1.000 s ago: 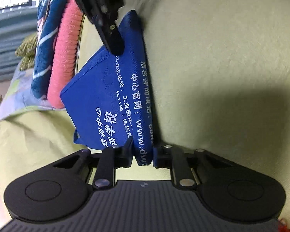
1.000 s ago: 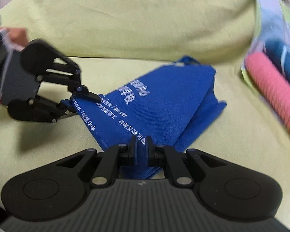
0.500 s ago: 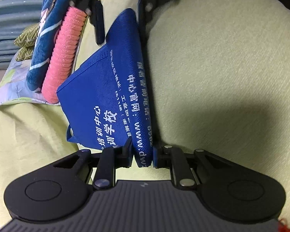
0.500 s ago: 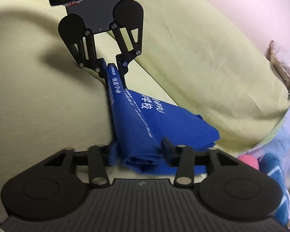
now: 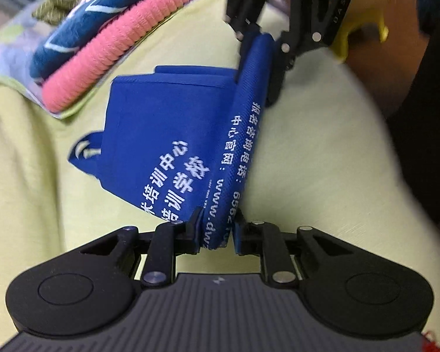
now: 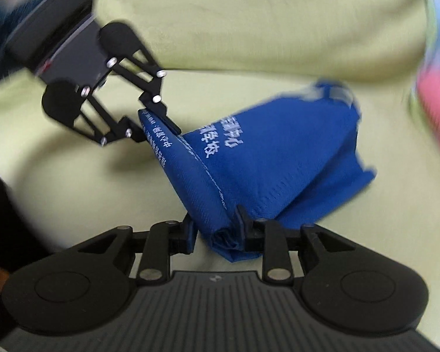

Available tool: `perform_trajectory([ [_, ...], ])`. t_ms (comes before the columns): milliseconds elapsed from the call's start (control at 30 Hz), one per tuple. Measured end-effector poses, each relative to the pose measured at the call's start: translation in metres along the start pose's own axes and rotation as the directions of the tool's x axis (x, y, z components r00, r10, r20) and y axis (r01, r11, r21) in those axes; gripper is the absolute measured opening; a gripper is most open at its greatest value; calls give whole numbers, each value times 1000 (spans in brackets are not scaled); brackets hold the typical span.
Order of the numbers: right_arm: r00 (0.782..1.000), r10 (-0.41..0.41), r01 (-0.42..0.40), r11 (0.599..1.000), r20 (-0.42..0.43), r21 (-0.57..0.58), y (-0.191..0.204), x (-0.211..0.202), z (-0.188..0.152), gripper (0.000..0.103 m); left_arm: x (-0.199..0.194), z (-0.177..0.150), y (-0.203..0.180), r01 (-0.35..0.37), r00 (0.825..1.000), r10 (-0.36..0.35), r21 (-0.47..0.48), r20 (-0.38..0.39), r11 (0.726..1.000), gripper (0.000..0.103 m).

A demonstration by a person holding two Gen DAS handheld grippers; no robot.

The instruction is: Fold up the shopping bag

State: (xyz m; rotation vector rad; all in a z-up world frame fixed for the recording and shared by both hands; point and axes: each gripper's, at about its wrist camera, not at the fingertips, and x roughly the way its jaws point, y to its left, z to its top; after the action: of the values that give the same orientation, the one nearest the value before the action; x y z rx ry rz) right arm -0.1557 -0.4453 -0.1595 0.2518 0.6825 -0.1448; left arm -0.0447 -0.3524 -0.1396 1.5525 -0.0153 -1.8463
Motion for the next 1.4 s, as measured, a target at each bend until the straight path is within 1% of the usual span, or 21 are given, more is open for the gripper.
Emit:
perform_trajectory([
  [67, 995, 92, -85, 987, -45, 138, -16, -8, -2, 24, -3, 6, 0, 49, 999, -49, -33, 3, 998, 22],
  [133, 987, 151, -131, 955, -57, 266, -33, -7, -2, 24, -1, 9, 4, 64, 998, -64, -63, -1, 996, 22],
  [200, 978, 201, -163, 909, -62, 385, -50, -3, -1, 24, 2, 11, 10, 69, 998, -70, -92, -6, 993, 25],
  [267, 968, 242, -184, 853, -59, 488, -66, 3, 1, 23, 5, 10, 16, 80, 997, -81, -128, -5, 989, 28],
  [300, 963, 261, -192, 825, -58, 531, -70, 5, 0, 23, 6, 9, 18, 80, 997, -81, -139, -5, 987, 31],
  [333, 959, 276, -197, 801, -58, 565, -75, 5, -3, 22, 6, 9, 19, 78, 997, -80, -147, -8, 986, 33],
  [400, 955, 289, -193, 768, -61, 611, -80, 3, -5, 22, 9, 8, 19, 71, 997, -74, -157, -15, 985, 36],
  [467, 952, 300, -187, 733, -65, 654, -82, -3, -9, 22, 13, 8, 21, 69, 997, -73, -171, -19, 983, 37],
  [600, 955, 286, -153, 708, -82, 690, -78, -6, -10, 21, 13, 5, 23, 48, 998, -53, -190, -25, 981, 38],
  [667, 956, 277, -136, 709, -96, 691, -80, -5, -7, 20, 12, 2, 20, 15, 999, -23, -173, -45, 985, 37],
  [700, 956, 273, -128, 713, -105, 689, -80, -4, -5, 20, 12, 0, 18, -1, 998, -8, -164, -58, 987, 31],
  [733, 957, 268, -119, 717, -114, 686, -80, -3, -3, 20, 11, -2, 16, -11, 998, 0, -159, -69, 987, 23],
  [833, 957, 251, -93, 737, -144, 670, -80, -4, 3, 19, -4, -8, 10, -44, 998, 35, -149, -61, 988, 22],
  [933, 958, 236, -72, 753, -166, 654, -78, -7, 7, 18, -22, -3, 7, -86, 996, 85, -144, -11, 986, 22],
  [1000, 958, 226, -60, 762, -178, 645, -76, -8, 9, 18, -27, 6, 5, -93, 995, 98, -138, 32, 986, 22],
  [1067, 958, 215, -47, 768, -188, 638, -74, -7, 13, 18, -18, 14, 6, -103, 993, 110, -142, 37, 984, 22],
  [1133, 961, 195, -33, 786, -198, 617, -72, -5, 15, 18, 0, 19, 9, -113, 993, 117, -148, 13, 983, 22],
  [1200, 964, 171, -15, 799, -203, 601, -70, -5, 16, 18, 12, 22, 11, -110, 994, 111, -177, -3, 978, 21],
  [1267, 967, 150, -1, 807, -204, 590, -68, -6, 18, 19, 17, 20, 16, -95, 995, 97, -229, -1, 969, 17],
  [1367, 975, 123, 11, 804, -184, 594, -68, -13, 15, 19, 21, 14, 25, -62, 998, 67, -307, 6, 950, 16],
  [1400, 981, 89, 27, 818, -173, 574, -62, -14, 14, 20, 23, 13, 27, -52, 998, 57, -339, 7, 939, 16],
])
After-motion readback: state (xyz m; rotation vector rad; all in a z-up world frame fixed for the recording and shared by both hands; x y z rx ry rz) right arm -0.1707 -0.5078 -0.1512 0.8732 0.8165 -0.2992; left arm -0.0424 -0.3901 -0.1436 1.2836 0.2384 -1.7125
